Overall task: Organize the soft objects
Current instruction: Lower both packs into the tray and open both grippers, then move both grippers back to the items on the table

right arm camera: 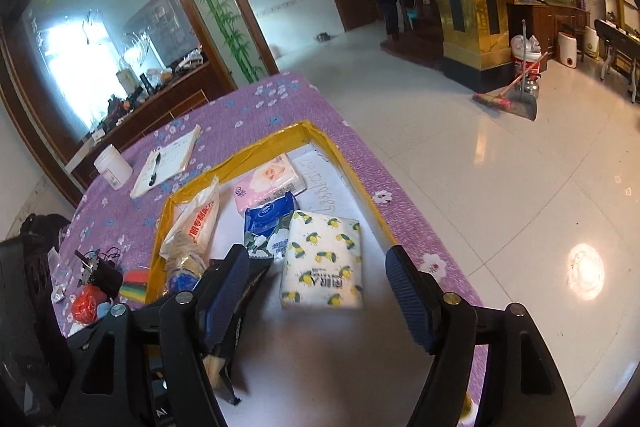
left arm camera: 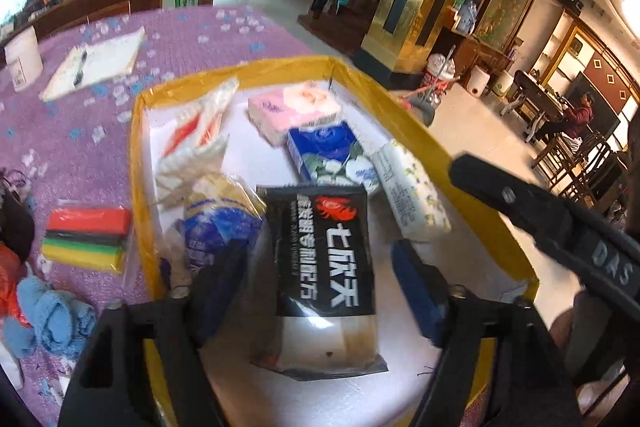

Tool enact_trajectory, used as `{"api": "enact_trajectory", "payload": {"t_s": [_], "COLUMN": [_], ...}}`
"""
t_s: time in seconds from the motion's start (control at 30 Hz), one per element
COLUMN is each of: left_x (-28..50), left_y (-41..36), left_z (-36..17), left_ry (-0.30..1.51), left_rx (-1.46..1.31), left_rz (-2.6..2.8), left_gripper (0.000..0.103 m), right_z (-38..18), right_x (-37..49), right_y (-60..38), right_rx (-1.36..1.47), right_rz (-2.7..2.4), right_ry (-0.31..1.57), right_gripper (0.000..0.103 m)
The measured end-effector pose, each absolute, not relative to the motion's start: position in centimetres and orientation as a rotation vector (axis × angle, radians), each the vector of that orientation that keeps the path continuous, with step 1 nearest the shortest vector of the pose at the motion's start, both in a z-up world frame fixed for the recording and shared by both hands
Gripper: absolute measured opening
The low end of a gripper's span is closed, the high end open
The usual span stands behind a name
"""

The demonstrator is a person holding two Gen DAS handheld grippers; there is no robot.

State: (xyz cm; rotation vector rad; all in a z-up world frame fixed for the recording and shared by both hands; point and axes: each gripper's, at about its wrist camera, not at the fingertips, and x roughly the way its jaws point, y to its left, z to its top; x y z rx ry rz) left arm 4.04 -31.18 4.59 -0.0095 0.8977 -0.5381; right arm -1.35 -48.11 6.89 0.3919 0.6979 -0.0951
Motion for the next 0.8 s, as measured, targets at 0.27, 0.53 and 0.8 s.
{"api": "enact_trajectory", "payload": {"t_s": [0.27, 0.53, 0.8], "left_x": [2.6, 0.7, -3.6], "left_y": [-31.0, -30.6, -28.5], "left_z": [6.3, 8.1, 9.0], "left_ry": [0.763, 0.715, 0.690], "left_rx": [0.024, 0.073, 0.102], "left_rz": [-0.502, -0.462, -0.471], "left_gripper": [0.089, 0.089, 0.089], "right_z": [7.2, 7.6, 8.7], "right_x": [-4.8, -8.1, -9.6], "right_y": [-49.1, -49.6, -46.7], "right_rx": [0.411, 0.425, 0.400], "right_rz": [-0.101, -0.096, -0.032], "right_ry": [0.663, 0.633, 0.607], "right_gripper": [0.076, 0.079, 0.080]}}
